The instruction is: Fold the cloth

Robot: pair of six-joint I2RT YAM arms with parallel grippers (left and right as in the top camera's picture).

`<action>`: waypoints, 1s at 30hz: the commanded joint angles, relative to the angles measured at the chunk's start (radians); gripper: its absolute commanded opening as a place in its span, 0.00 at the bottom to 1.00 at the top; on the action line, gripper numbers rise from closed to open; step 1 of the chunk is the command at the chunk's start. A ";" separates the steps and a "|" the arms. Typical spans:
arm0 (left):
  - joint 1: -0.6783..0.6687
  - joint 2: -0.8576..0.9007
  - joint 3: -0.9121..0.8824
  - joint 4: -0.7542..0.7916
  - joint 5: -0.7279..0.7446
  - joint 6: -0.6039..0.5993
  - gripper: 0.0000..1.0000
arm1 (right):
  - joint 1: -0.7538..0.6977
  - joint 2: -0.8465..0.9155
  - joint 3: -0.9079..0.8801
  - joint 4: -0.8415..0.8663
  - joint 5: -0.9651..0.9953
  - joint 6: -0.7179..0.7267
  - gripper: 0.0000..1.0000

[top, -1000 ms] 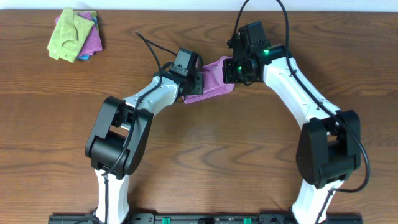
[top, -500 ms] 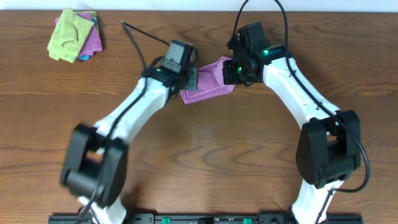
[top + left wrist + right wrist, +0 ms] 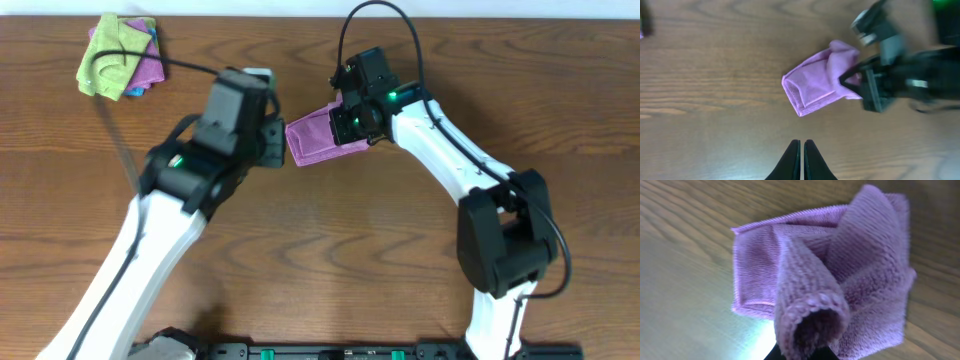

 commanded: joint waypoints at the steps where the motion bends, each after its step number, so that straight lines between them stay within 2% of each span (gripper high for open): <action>1: 0.002 -0.072 0.000 -0.037 -0.014 0.014 0.06 | 0.013 0.039 -0.003 0.013 0.011 -0.018 0.01; 9: 0.002 -0.143 0.000 -0.124 -0.003 0.016 0.06 | 0.048 0.062 -0.003 0.038 0.002 -0.017 0.01; 10: 0.002 -0.142 0.000 -0.130 -0.003 0.019 0.06 | 0.057 0.062 -0.003 0.048 -0.025 -0.017 0.11; 11: 0.002 -0.141 0.000 -0.136 -0.003 0.020 0.06 | 0.068 0.062 -0.003 0.060 -0.074 -0.017 0.27; 12: 0.002 -0.140 0.000 -0.139 -0.003 0.023 0.06 | 0.077 0.062 -0.003 0.074 -0.127 -0.017 0.34; 15: 0.002 -0.140 0.000 -0.139 -0.003 0.023 0.06 | 0.115 0.062 -0.003 0.119 -0.267 0.006 0.41; 21: 0.002 -0.140 0.000 -0.147 -0.008 0.055 0.06 | 0.150 0.061 -0.001 0.127 -0.229 0.005 0.43; 25: 0.002 -0.140 -0.004 -0.151 -0.074 0.060 0.06 | 0.128 0.045 0.023 0.107 -0.241 0.005 0.40; 28: 0.010 -0.140 -0.006 -0.145 -0.112 0.060 0.06 | 0.108 0.017 0.055 0.072 -0.240 0.004 0.43; 30: 0.035 -0.140 -0.008 -0.135 -0.107 0.060 0.06 | 0.085 -0.011 0.092 0.024 -0.240 -0.011 0.50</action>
